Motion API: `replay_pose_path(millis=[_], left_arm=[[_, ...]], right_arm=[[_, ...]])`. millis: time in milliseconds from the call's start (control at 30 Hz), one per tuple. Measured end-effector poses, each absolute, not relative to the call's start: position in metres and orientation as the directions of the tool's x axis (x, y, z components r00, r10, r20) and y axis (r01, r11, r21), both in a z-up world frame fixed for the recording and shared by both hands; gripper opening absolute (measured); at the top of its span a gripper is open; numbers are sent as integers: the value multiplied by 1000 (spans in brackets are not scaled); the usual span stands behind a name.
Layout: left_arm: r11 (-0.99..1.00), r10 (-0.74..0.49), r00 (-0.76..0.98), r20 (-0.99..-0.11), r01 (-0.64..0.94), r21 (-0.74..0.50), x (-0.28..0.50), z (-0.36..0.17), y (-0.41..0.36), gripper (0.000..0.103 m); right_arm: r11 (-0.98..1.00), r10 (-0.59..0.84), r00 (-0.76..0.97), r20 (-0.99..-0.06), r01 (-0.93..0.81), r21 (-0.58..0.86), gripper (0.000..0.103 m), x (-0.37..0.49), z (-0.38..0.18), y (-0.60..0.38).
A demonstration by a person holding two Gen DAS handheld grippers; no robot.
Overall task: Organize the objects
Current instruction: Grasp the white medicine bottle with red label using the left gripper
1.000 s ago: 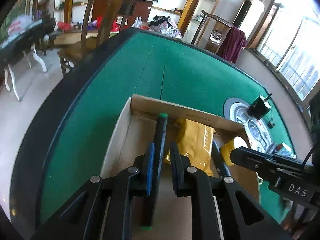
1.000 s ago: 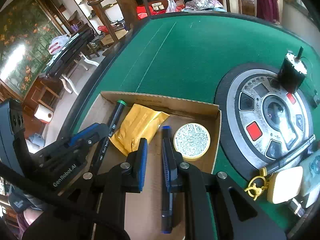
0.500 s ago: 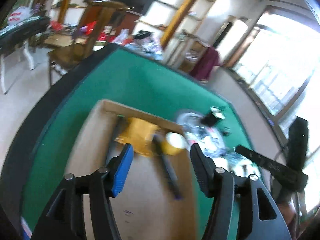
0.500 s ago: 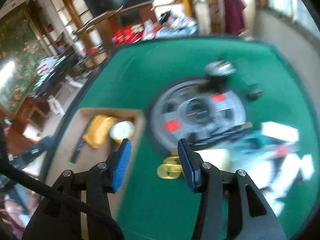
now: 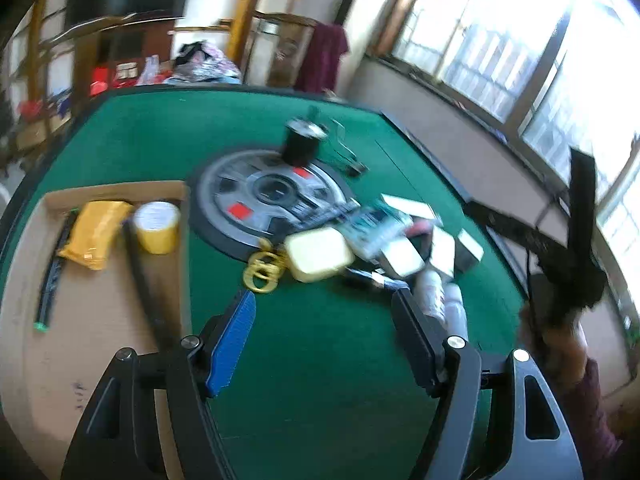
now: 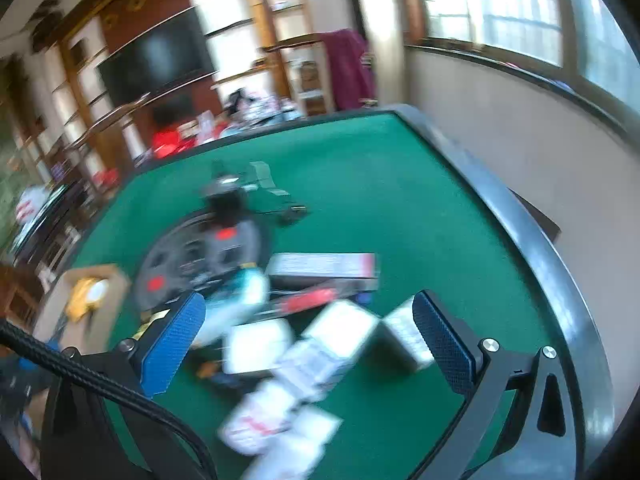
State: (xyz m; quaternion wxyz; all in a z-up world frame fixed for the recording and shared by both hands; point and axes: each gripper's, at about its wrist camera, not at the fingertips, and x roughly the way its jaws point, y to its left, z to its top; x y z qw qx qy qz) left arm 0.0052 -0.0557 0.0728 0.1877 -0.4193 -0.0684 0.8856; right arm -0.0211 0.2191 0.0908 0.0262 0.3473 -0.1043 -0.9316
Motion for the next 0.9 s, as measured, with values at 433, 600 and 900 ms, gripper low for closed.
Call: replay_pose_path(millis=[433, 600, 900], left_arm=[[-874, 364, -519, -773, -478, -91, 8, 40, 75, 64], [-857, 353, -500, -791, -512, -59, 5, 32, 94, 38], [-848, 354, -474, -806, -525, -64, -6, 22, 103, 33]], right_arm=[[-860, -220, -773, -595, -134, 492, 103, -21, 64, 300], [-849, -246, -757, -605, -133, 512, 103, -22, 60, 300], [-859, -243, -756, -608, -124, 497, 103, -25, 59, 294]])
